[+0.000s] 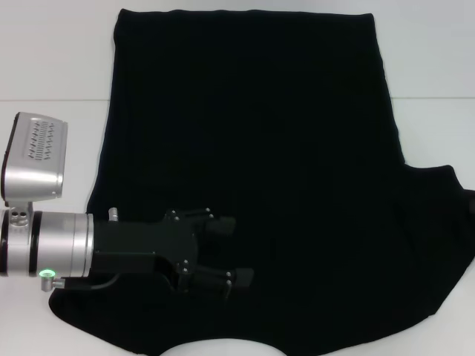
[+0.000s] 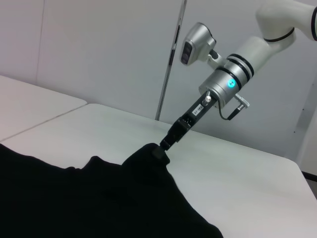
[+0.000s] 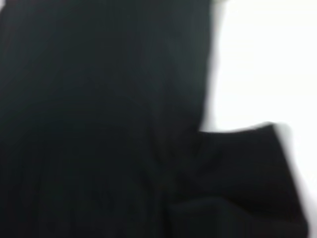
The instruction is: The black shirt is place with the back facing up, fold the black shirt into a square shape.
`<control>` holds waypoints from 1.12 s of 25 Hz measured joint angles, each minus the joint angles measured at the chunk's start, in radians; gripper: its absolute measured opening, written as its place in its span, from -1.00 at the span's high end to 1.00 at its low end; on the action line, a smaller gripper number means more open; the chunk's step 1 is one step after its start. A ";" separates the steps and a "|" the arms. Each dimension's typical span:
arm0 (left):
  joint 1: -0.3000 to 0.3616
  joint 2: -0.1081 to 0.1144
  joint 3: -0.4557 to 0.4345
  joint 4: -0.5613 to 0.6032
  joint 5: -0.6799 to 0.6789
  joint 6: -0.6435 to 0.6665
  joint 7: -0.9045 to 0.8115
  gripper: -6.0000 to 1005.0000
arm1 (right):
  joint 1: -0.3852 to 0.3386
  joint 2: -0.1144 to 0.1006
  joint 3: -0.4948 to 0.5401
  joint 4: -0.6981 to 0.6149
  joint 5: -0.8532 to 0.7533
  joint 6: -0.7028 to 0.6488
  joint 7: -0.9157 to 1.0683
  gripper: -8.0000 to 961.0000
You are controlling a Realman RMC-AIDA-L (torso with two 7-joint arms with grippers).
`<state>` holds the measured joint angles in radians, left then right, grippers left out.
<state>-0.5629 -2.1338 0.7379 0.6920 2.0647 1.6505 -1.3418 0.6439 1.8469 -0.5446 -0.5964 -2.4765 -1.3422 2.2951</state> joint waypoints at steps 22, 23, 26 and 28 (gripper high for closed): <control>0.000 0.004 -0.035 0.000 -0.001 -0.021 -0.025 -0.89 | 0.254 0.128 -0.265 -0.034 0.071 -0.053 0.000 0.65; 0.000 0.006 -0.044 0.000 -0.001 -0.022 -0.026 -0.89 | 0.251 0.126 -0.260 -0.035 0.077 -0.053 0.000 0.56; 0.002 0.012 -0.066 0.007 0.000 -0.022 -0.036 -0.90 | 0.231 0.119 -0.244 -0.035 0.106 -0.060 -0.009 0.29; 0.007 0.024 -0.077 0.017 0.003 -0.022 -0.068 -0.89 | 0.209 0.118 -0.239 -0.032 0.145 -0.065 -0.034 0.12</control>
<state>-0.5562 -2.1100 0.6608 0.7094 2.0680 1.6280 -1.4094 0.8529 1.9645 -0.7837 -0.6289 -2.3312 -1.4073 2.2611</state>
